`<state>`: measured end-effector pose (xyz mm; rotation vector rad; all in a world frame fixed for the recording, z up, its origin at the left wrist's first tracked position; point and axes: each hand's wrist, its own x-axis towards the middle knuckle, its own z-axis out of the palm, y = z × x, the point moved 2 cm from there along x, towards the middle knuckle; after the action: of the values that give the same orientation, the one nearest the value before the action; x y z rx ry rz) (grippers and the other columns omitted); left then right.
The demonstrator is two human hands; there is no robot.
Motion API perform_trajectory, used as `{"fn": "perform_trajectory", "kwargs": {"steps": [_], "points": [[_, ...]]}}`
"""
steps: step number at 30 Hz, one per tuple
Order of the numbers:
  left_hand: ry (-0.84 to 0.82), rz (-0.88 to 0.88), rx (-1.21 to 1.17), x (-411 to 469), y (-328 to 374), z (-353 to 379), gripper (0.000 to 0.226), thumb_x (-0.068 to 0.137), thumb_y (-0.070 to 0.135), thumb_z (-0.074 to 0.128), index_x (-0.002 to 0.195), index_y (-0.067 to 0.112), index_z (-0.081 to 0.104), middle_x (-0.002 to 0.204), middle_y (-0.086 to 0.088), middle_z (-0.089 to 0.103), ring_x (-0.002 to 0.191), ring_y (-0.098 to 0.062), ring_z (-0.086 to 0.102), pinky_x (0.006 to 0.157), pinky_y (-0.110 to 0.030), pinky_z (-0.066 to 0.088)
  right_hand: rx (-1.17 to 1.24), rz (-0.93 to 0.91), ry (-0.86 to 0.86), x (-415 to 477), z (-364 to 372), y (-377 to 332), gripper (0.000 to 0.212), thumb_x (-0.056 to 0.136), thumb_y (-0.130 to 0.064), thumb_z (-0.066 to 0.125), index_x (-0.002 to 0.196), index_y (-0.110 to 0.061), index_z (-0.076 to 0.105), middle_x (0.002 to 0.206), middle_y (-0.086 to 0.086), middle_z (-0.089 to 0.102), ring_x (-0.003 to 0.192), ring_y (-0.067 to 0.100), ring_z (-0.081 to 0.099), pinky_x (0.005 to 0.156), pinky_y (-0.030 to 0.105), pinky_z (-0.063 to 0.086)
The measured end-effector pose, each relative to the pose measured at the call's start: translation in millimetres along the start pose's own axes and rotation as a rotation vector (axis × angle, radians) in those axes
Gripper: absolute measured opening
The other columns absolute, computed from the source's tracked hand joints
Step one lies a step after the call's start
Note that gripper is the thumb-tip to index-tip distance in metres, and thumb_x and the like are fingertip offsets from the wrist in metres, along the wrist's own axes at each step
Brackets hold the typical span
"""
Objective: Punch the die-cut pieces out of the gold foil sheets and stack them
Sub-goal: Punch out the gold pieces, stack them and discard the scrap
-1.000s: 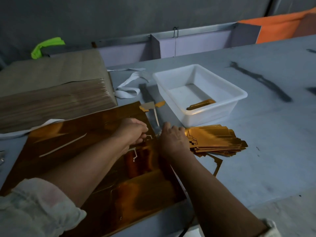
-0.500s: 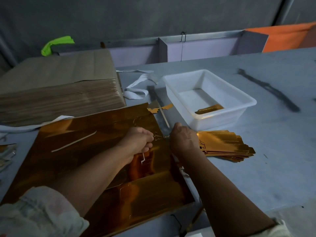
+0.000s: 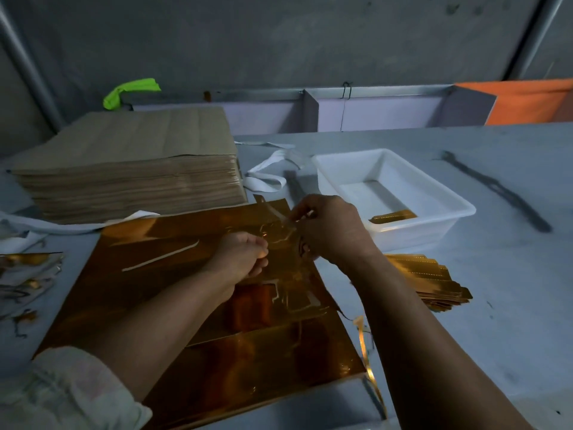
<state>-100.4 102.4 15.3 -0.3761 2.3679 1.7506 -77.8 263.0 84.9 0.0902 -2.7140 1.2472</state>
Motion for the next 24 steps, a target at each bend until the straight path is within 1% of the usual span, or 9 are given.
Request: {"fn": "perform_trajectory", "kwargs": {"steps": [3, 6, 8, 10, 12, 14, 15, 19, 24], "points": [[0.104, -0.012, 0.011, 2, -1, -30, 0.014, 0.095, 0.006, 0.056, 0.101, 0.017, 0.064, 0.101, -0.005, 0.065, 0.091, -0.016, 0.065, 0.071, -0.026, 0.054, 0.321, 0.075, -0.046, -2, 6, -17, 0.02, 0.094, -0.007, 0.059, 0.079, -0.019, 0.066, 0.074, 0.001, 0.067, 0.061, 0.017, 0.071, 0.059, 0.036, 0.062], [0.197, -0.019, 0.089, 4, -6, -66, 0.014, 0.095, 0.007, 0.056, 0.102, 0.018, 0.062, 0.099, -0.005, 0.062, 0.092, -0.017, 0.062, 0.077, -0.029, 0.053, 0.549, 0.12, -0.099, -2, 17, -33, 0.015, 0.095, -0.006, 0.06, 0.084, -0.014, 0.066, 0.083, 0.01, 0.071, 0.067, 0.02, 0.073, 0.061, 0.037, 0.062], [0.239, -0.021, 0.221, 6, -10, -90, 0.011, 0.094, 0.01, 0.058, 0.101, 0.018, 0.062, 0.097, -0.004, 0.061, 0.09, -0.018, 0.06, 0.078, -0.032, 0.052, 0.636, 0.115, -0.129, -1, 24, -41, 0.012, 0.094, -0.005, 0.059, 0.088, -0.012, 0.067, 0.081, 0.009, 0.073, 0.065, 0.019, 0.073, 0.057, 0.031, 0.058], [0.267, -0.043, 0.466, 7, -13, -114, 0.013, 0.093, 0.019, 0.063, 0.104, 0.013, 0.063, 0.097, -0.004, 0.062, 0.087, -0.018, 0.058, 0.068, -0.031, 0.047, 0.69, 0.117, -0.159, -2, 32, -47, 0.014, 0.094, -0.005, 0.058, 0.088, -0.012, 0.067, 0.072, 0.002, 0.073, 0.058, 0.014, 0.069, 0.049, 0.022, 0.051], [0.29, -0.107, 0.688, 4, -16, -136, 0.041, 0.086, 0.033, 0.072, 0.115, 0.009, 0.055, 0.11, -0.008, 0.06, 0.09, -0.02, 0.057, 0.063, -0.03, 0.041, 0.719, 0.116, -0.181, -2, 40, -54, 0.014, 0.095, -0.004, 0.057, 0.088, -0.011, 0.067, 0.066, -0.002, 0.073, 0.055, 0.01, 0.068, 0.045, 0.018, 0.048], [0.274, -0.181, 0.827, 0, -22, -154, 0.073, 0.075, 0.047, 0.08, 0.129, 0.011, 0.045, 0.123, -0.011, 0.055, 0.095, -0.022, 0.055, 0.066, -0.032, 0.044, 0.739, 0.12, -0.204, -3, 49, -58, 0.015, 0.095, -0.003, 0.056, 0.087, -0.011, 0.066, 0.064, -0.002, 0.072, 0.053, 0.009, 0.067, 0.044, 0.017, 0.047], [0.233, -0.237, 0.855, -3, -25, -160, 0.08, 0.072, 0.05, 0.081, 0.131, 0.01, 0.044, 0.123, -0.011, 0.056, 0.094, -0.021, 0.057, 0.064, -0.031, 0.046, 0.746, 0.123, -0.217, -3, 53, -59, 0.016, 0.095, -0.002, 0.056, 0.085, -0.011, 0.065, 0.063, -0.002, 0.072, 0.051, 0.009, 0.066, 0.043, 0.017, 0.047], [0.007, -0.452, 0.813, -9, -45, -166, 0.048, 0.076, 0.046, 0.079, 0.103, 0.011, 0.06, 0.092, -0.004, 0.066, 0.076, -0.014, 0.063, 0.052, -0.023, 0.049, 0.75, 0.139, -0.259, -5, 67, -63, 0.015, 0.095, -0.003, 0.055, 0.088, -0.011, 0.066, 0.064, -0.002, 0.072, 0.051, 0.007, 0.065, 0.044, 0.016, 0.047], [0.031, -0.437, 0.772, -6, -55, -162, 0.037, 0.079, 0.034, 0.08, 0.095, 0.011, 0.057, 0.096, -0.007, 0.067, 0.083, -0.015, 0.067, 0.066, -0.025, 0.059, 0.736, 0.183, -0.285, -6, 82, -65, 0.012, 0.095, -0.004, 0.055, 0.093, -0.009, 0.066, 0.064, -0.003, 0.072, 0.053, 0.006, 0.066, 0.045, 0.016, 0.047]]}}
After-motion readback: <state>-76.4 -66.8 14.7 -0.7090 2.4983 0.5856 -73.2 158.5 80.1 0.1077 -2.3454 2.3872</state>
